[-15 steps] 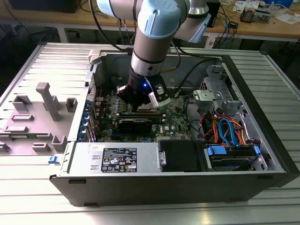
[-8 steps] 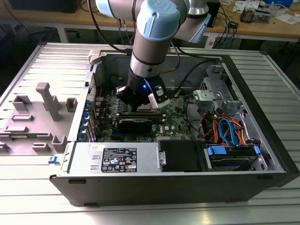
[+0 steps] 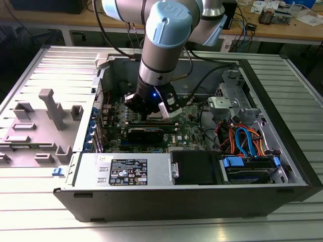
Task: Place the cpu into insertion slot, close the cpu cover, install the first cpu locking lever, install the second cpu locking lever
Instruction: 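Install the second cpu locking lever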
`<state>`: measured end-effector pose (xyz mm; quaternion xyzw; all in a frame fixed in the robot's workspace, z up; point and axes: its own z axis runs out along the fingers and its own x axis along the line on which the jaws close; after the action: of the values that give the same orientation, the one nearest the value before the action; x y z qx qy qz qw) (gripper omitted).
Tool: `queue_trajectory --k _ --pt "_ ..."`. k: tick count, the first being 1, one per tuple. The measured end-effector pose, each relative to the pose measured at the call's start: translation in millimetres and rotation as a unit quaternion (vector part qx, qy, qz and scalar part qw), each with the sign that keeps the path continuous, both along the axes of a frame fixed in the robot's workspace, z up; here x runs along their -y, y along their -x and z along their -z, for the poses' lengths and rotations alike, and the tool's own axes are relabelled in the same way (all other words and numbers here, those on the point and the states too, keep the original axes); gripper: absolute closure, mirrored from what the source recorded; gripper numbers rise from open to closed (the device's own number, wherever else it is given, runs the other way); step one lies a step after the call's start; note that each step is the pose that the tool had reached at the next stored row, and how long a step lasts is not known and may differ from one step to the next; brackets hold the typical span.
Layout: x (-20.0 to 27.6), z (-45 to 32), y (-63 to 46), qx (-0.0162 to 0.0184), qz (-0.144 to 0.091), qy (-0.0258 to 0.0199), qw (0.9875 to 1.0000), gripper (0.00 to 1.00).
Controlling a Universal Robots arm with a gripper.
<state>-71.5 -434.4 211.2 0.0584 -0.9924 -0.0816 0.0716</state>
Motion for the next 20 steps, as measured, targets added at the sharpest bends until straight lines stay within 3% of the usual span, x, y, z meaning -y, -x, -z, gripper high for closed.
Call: queue_trajectory --k 3,9,12,17,20 --pt "0.5 1.8 0.4 0.0 -0.002 -0.0052 1.0 0.89" --pt "2.9 3.7 1.5 0.0 -0.008 -0.008 0.9999 0.89" --pt "2.9 5.9 1.6 0.0 -0.011 -0.0171 0.9998 0.89" --pt "3.0 7.9 3.3 0.0002 -0.015 -0.0244 0.9996 0.89" --pt "3.1 8.1 3.5 0.0 -0.017 -0.0254 0.9995 0.89"
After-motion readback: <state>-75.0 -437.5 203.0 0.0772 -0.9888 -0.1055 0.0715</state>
